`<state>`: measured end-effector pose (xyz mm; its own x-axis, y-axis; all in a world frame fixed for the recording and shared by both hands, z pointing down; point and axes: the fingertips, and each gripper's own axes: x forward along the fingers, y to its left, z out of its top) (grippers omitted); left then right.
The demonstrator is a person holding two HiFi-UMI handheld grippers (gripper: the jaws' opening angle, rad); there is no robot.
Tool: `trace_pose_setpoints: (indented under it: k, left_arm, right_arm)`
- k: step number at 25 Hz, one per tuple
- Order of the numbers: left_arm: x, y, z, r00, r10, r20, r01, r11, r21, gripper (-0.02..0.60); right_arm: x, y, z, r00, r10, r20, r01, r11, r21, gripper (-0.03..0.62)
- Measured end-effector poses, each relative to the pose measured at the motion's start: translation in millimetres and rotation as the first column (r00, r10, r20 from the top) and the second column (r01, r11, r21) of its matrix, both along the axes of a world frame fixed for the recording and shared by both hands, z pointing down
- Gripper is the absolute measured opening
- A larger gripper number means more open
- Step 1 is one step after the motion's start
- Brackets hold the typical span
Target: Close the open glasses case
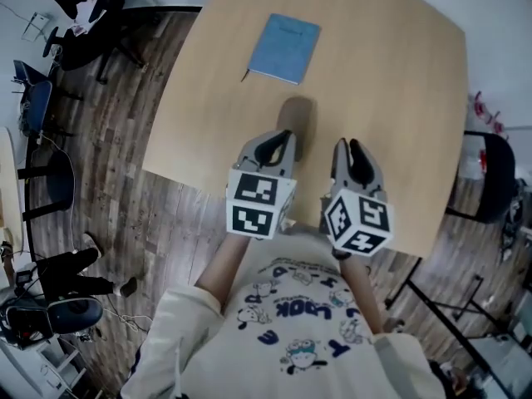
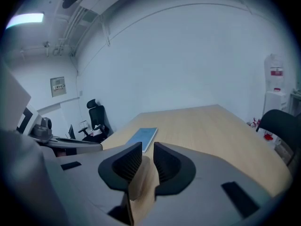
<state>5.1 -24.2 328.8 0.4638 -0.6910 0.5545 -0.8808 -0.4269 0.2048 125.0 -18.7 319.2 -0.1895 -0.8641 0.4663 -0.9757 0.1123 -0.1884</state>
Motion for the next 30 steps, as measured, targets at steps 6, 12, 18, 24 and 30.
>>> trace_pose_setpoints:
  k: [6,12,18,24,30]
  left_arm:
    - [-5.0,-0.3,-29.2,0.997,-0.071,0.012,0.069,0.994,0.089,0.008]
    - [-6.5,4.2,-45.7,0.994,-0.106,0.030,0.100,0.982,0.158,0.008]
    - [-9.4,6.1,-54.3,0.991,-0.126,0.042,0.115,0.975,0.191,0.008]
    - [-18.2,6.3,-58.1,0.990,-0.135,0.046,0.123,0.972,0.201,0.008]
    - [-19.5,4.6,-61.2,0.989,-0.141,0.050,0.127,0.969,0.209,0.008]
  right_arm:
    - [1.6,3.2,-23.9,1.000,-0.002,-0.015,0.003,0.998,0.069,0.074]
    - [10.8,6.4,-38.8,0.999,0.002,-0.035,0.003,0.992,0.125,0.072]
    - [19.5,5.7,-46.4,0.998,0.008,-0.059,0.001,0.988,0.156,0.067]
    - [22.7,5.0,-51.4,0.997,0.016,-0.074,-0.002,0.984,0.176,0.064]
    - [31.1,1.8,-52.9,0.996,0.032,-0.081,-0.017,0.983,0.183,0.064]
